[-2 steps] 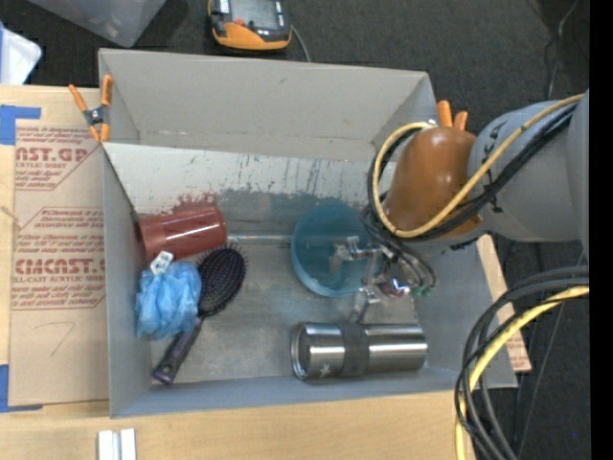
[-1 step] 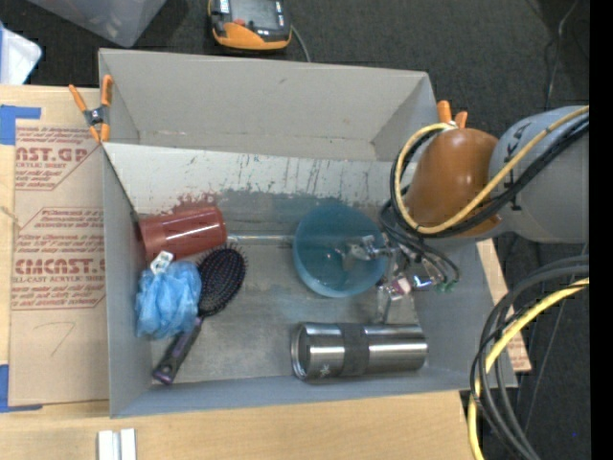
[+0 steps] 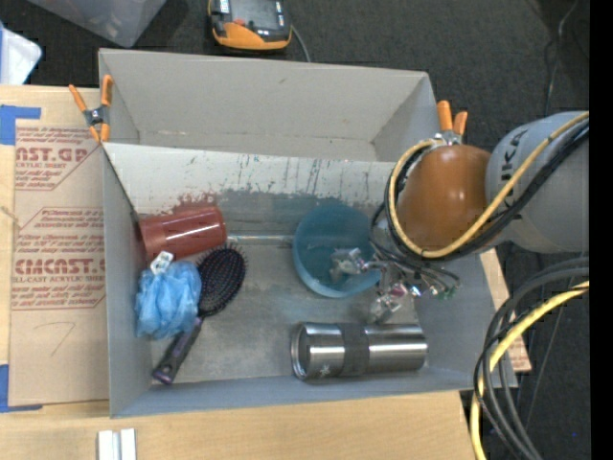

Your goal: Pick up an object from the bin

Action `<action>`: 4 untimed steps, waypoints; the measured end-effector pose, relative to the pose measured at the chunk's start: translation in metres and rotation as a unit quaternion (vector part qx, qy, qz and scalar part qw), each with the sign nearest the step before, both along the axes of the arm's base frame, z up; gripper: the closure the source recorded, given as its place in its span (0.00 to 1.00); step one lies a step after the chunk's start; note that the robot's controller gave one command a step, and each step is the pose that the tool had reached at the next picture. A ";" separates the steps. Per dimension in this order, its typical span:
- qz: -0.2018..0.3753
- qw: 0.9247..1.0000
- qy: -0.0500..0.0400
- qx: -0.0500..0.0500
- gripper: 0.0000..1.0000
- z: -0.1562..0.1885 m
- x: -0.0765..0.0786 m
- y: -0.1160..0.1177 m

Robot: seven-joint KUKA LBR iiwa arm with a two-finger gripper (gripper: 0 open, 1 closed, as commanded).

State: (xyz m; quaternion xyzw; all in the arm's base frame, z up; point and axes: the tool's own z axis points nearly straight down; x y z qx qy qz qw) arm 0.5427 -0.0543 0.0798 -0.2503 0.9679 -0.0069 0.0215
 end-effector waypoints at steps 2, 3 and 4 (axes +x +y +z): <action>-0.124 0.992 0.012 0.007 0.00 -0.010 0.026 -0.049; -0.124 0.992 0.012 0.007 0.00 -0.010 0.026 -0.049; -0.179 0.984 0.015 0.008 0.00 -0.009 0.033 -0.019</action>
Offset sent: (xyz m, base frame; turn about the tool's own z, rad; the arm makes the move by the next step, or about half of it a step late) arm 0.0000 0.0000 0.0000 0.0000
